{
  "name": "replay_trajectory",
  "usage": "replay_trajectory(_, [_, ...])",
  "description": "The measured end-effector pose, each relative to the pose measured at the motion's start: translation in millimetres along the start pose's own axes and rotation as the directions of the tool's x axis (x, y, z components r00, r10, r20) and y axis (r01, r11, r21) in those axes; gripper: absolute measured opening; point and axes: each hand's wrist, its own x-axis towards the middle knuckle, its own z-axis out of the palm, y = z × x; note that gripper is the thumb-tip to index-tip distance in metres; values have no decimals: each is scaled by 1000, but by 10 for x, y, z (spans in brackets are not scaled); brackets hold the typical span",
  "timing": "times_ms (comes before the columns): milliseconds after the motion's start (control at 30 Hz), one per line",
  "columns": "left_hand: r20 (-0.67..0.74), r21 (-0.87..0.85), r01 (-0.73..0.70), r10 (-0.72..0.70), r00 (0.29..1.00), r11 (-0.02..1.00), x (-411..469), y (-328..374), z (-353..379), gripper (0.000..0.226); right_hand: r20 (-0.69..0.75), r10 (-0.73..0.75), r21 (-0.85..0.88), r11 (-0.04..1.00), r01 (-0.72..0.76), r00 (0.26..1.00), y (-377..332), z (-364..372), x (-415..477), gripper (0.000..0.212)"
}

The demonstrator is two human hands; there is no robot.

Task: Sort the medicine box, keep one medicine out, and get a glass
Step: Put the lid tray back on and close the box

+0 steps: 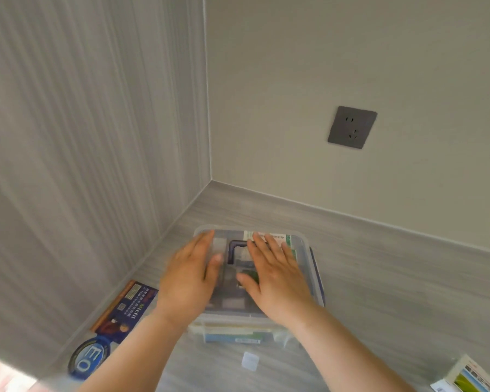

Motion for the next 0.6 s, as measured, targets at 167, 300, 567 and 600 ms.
replay_trajectory(167, [122, -479, 522, -535, 836, 706, -83, -353, -150, 53, 122, 47, -22, 999, -44, 991, -2, 25, 78, 67])
replay_trajectory(300, [538, -619, 699, -456, 709, 357, -202, -504, -194, 75, 123, 43, -44, 998, -37, 992, -1, 35, 76, 67])
replay_trajectory(567, [307, -701, 573, -545, 780, 426, -102, -430, -150, 62, 169, 43, -66, 997, -32, 985, -19, 28, 89, 65])
replay_trajectory(600, [276, -727, 547, -551, 787, 416, -109, -409, -131, 59, 181, 45, -70, 997, -33, 982, -22, 24, 90, 65])
